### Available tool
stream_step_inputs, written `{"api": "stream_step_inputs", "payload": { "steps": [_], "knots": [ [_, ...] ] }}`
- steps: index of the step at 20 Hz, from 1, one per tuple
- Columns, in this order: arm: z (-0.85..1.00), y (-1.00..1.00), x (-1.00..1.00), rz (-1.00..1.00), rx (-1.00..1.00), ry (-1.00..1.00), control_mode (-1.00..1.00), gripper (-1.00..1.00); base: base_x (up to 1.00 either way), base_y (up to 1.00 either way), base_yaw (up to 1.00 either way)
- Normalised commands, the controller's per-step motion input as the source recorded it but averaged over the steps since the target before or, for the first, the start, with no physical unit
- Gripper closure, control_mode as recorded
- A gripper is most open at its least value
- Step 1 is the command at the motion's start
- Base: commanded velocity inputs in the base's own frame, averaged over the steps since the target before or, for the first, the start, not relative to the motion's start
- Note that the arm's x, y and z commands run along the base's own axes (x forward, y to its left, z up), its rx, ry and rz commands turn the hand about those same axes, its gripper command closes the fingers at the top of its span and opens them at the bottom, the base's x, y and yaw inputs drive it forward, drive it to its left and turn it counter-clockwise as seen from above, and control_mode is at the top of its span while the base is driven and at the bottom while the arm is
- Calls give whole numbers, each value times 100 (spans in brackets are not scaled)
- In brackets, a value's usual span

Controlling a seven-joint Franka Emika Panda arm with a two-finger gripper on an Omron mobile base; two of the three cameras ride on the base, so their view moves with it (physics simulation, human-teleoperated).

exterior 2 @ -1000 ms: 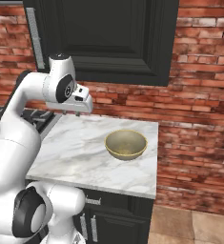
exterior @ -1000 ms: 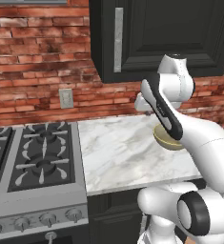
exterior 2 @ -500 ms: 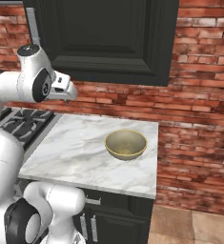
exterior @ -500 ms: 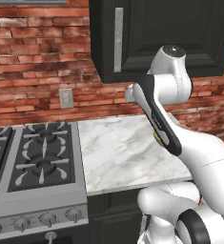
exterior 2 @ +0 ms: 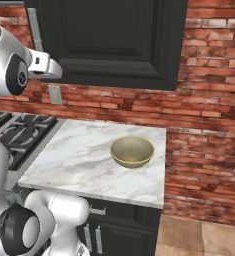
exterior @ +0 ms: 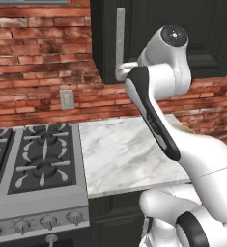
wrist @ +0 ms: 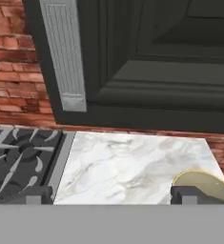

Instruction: Open the cabinet and setup a tea strainer by placing it in the bowl upright.

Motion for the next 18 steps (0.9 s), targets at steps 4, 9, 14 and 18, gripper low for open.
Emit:
{"api": "stream_step_inputs", "payload": {
  "steps": [4, 9, 14, 18],
  "knots": [
    [91, 22, -2, -2, 0, -20, -100, -100, 0, 0, 0],
    [40, 9, 11, -2, 0, -19, -100, -100, 0, 0, 0],
    [1, 8, 54, 3, 0, -4, -100, -100, 0, 0, 0],
    [0, 5, 34, 0, -1, 3, -100, -100, 0, 0, 0]
  ]
}}
